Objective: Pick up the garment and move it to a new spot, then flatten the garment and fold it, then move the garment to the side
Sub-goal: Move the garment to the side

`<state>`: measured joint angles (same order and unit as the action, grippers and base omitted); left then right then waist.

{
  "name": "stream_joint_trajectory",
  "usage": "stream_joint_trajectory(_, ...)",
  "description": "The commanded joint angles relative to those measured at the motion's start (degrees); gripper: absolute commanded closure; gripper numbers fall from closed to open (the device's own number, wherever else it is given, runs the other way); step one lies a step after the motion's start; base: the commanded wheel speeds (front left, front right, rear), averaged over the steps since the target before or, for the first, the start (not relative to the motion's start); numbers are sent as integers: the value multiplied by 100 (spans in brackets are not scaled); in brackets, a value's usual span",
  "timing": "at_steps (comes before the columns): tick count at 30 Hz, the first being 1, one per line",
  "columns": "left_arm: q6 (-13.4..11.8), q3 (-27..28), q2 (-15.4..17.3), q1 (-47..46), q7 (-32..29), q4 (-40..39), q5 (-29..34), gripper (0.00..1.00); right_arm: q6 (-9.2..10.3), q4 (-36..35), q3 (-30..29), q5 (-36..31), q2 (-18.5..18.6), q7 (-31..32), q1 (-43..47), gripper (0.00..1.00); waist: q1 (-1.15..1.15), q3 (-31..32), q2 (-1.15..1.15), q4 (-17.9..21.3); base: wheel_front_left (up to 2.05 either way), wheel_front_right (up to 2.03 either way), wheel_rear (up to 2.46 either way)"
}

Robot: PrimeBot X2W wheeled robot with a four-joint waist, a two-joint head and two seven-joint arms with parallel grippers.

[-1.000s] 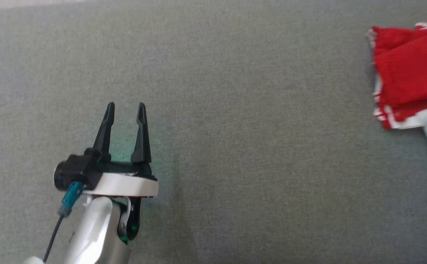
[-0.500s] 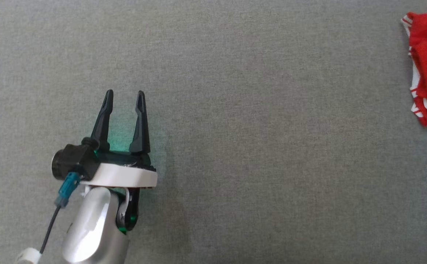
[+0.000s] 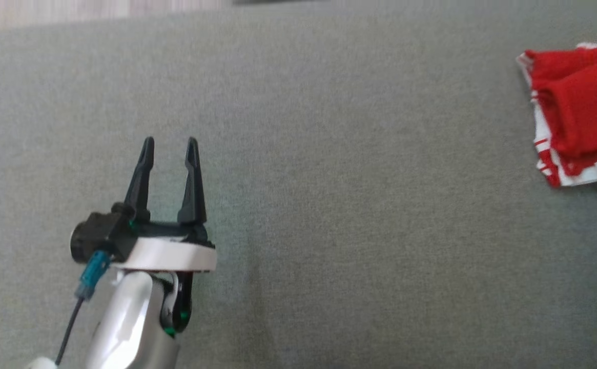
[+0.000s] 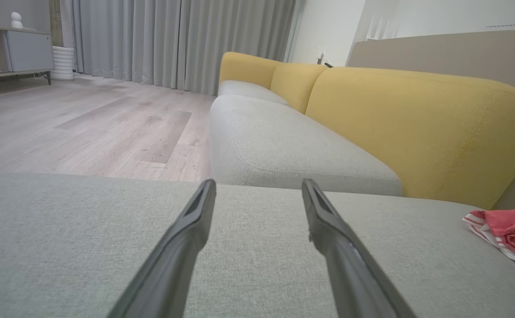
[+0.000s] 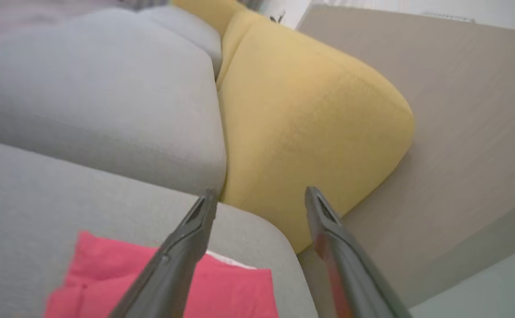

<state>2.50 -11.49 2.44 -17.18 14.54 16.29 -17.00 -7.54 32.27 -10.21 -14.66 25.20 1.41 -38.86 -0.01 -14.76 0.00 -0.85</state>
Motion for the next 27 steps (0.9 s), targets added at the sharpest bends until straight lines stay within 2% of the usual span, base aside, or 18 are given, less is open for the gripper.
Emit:
stream_joint_trajectory(1,-27,186,43,10,46,-197,13,0,5,-289,81,70,35,-93,25,0,1,231,0,31,0,0,0)
stream_joint_trajectory(6,-53,183,43,253,46,-233,51,0,5,-1122,136,545,-709,-361,299,0,1,635,0,10,0,0,0)
stream_joint_trajectory(11,-44,266,43,532,46,-367,129,0,5,-1856,175,1049,-1736,-543,848,0,1,938,0,-31,0,0,0)
stream_joint_trajectory(13,-57,305,43,639,46,-379,114,0,5,-2053,261,1294,-2041,-614,1145,0,1,1055,0,-43,0,0,0)
stream_joint_trajectory(17,-68,297,43,818,46,-353,84,0,5,-2178,550,1774,-2218,-892,1795,0,1,1257,0,-93,0,0,0)
stream_joint_trajectory(22,-50,259,43,1024,46,-307,40,0,5,-1688,1071,2418,-2229,-1349,2561,0,1,1425,0,-150,0,0,0)
stream_joint_trajectory(27,2,271,43,1204,46,-280,-85,0,5,-1303,1230,2589,-2231,-1587,3076,0,1,1500,0,-162,0,0,0)
